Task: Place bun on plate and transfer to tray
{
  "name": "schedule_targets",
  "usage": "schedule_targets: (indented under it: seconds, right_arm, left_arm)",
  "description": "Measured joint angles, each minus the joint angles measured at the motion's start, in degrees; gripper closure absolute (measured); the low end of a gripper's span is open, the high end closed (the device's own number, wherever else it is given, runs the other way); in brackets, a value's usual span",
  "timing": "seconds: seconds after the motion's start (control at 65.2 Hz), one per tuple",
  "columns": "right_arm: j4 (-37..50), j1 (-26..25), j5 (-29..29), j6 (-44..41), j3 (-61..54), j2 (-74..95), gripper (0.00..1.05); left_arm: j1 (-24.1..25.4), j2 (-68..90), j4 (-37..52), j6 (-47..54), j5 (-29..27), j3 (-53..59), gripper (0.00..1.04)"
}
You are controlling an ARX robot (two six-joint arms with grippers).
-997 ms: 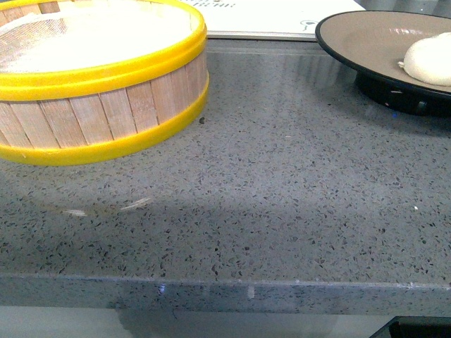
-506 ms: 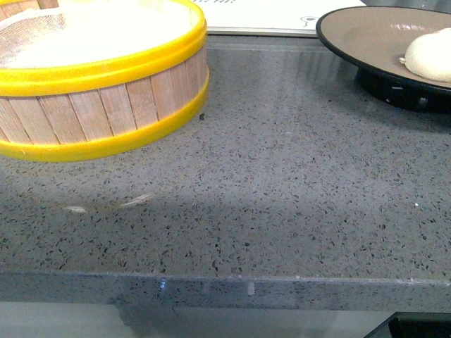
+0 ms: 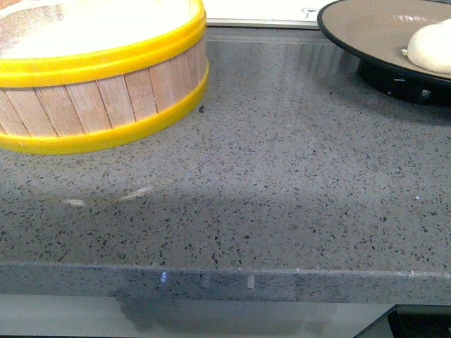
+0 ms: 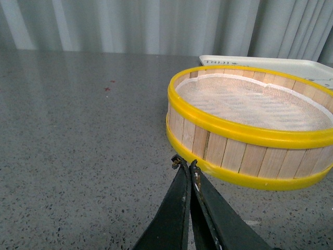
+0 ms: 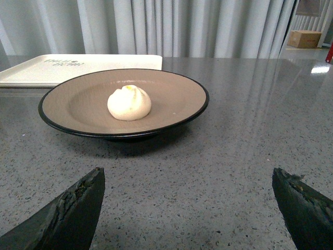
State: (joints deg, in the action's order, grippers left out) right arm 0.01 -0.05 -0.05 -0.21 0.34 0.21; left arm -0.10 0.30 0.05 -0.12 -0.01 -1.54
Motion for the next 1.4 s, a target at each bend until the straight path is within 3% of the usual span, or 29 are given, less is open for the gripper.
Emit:
schedule_targets:
  seconds: [0.077, 0.184, 0.506, 0.537, 0.613, 0.644, 0.752, 0.844, 1.043, 1.258, 1.396]
  right_arm:
    - [0.00, 0.00, 0.00, 0.00, 0.00, 0.00, 0.09]
    - [0.00, 0.00, 0.00, 0.00, 0.00, 0.00, 0.09]
    - [0.00, 0.00, 0.00, 0.00, 0.00, 0.00, 0.09]
    - [-0.74, 1.01, 2.75, -1.03, 0.15, 0.50, 0.09]
    - [-1.68, 7.76, 18.99, -6.19, 1.84, 4.72, 0.09]
    - [1.40, 10.14, 23.12, -8.76, 2.54, 7.93, 0.09]
    - [13.79, 5.84, 16.41, -9.27, 5.46, 18.45, 0.09]
    - [23.17, -2.03, 5.77, -5.44, 9.64, 30.97, 0.09]
    - [21.75, -16.17, -10.21, 15.58, 22.77, 51.78, 0.09]
    - [18.86, -19.10, -18.21, 43.98, 30.69, 65.46, 0.09]
    - [19.50, -18.14, -19.23, 54.58, 30.69, 68.46, 0.09]
  left_arm:
    - [0.00, -0.09, -0.02, -0.07, 0.00, 0.00, 1.00]
    - [0.00, -0.09, -0.02, -0.04, 0.00, 0.00, 0.75]
    - [0.00, -0.09, -0.02, -0.02, 0.00, 0.00, 0.23]
    - [0.00, -0.09, -0.02, -0.02, -0.02, 0.00, 0.20]
    - [0.00, -0.09, -0.02, -0.02, -0.17, 0.00, 0.05]
    - [0.00, -0.13, -0.02, -0.02, -0.11, 0.00, 0.06]
    - [0.00, -0.13, -0.02, -0.02, -0.02, 0.00, 0.07]
    - [0.00, -0.11, -0.02, -0.02, -0.02, 0.00, 0.07]
    - [0.00, -0.11, -0.02, -0.02, -0.02, 0.00, 0.07]
    - [0.00, -0.11, -0.02, -0.02, -0.02, 0.00, 0.07]
    - [0.00, -0.11, -0.02, -0.02, -0.02, 0.00, 0.07]
